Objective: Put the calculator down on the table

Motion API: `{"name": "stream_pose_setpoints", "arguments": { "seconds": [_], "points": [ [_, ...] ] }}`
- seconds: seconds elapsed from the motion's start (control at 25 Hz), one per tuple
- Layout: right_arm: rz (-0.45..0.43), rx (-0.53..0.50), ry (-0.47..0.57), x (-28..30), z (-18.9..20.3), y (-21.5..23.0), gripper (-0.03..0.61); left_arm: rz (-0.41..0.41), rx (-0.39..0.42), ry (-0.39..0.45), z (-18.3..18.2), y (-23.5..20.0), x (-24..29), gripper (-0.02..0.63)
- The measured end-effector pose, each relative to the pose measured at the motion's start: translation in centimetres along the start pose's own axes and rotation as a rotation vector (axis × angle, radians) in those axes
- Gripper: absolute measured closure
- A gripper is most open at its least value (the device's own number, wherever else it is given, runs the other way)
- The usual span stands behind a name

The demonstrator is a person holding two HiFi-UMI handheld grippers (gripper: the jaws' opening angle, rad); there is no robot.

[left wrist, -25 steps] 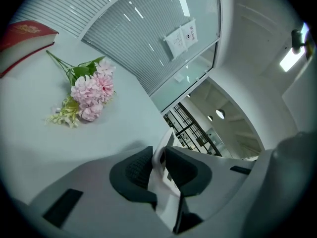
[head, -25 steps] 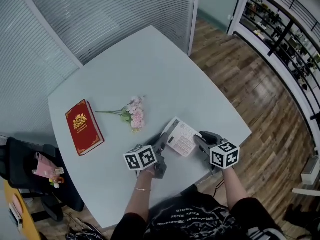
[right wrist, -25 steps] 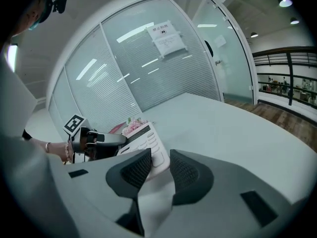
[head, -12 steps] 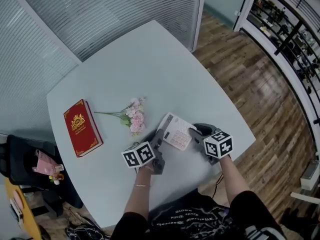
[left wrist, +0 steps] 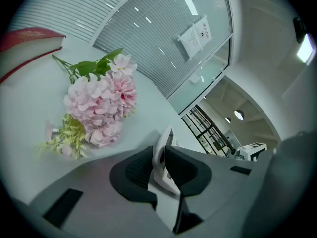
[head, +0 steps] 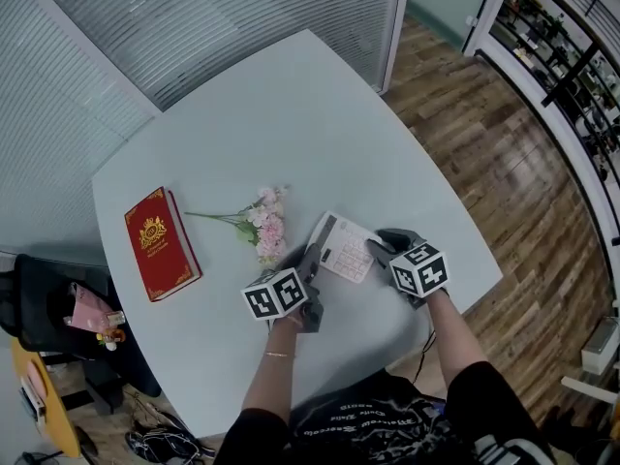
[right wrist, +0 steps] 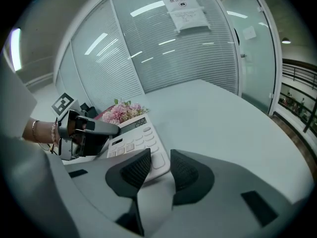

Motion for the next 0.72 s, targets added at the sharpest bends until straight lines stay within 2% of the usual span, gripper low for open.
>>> {"name": "stream_pose_setpoints", "arguments": {
  "seconds": [0.24,0.4,0.48,0.56,0.72],
  "points": [
    [0.038,-0.028,-0.038,0.7,-0.1,0.4,0.442,-0.023,0.052,0.002,-0.2,0.3,0.3,0.526],
    [0.054,-0.009,-0.028,0.6,-0.1,0.5,0.436,-0.056,-0.015,0.016,-0.1,-0.1,0.3,0.517],
    [0.056,0.008,-0.011,0.4,-0.2,0.3,0.400,-0.072,-0.008,-0.004,0.3,-0.2,0.1,0.464],
    [0.054,0.023,0.012,0.0,-0.4,0.1,0.341,-0.076,0.008,-0.020,0.6,-0.2,-0.2,0.338],
    [0.068,0.016,0.057,-1.2,-1.0,-1.0,0.327,-0.062,0.037,-0.003,0.3,0.4,-1.4,0.304]
  ]
}}
Point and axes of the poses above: the fingertips, and each gripper's own axes: x forward along the fingers, y to its right, z out of its underside, the point moved 3 cm from there along -x, backward along the fingers, and after that the axes turned 15 degrees about y, right-handed, at the moved point
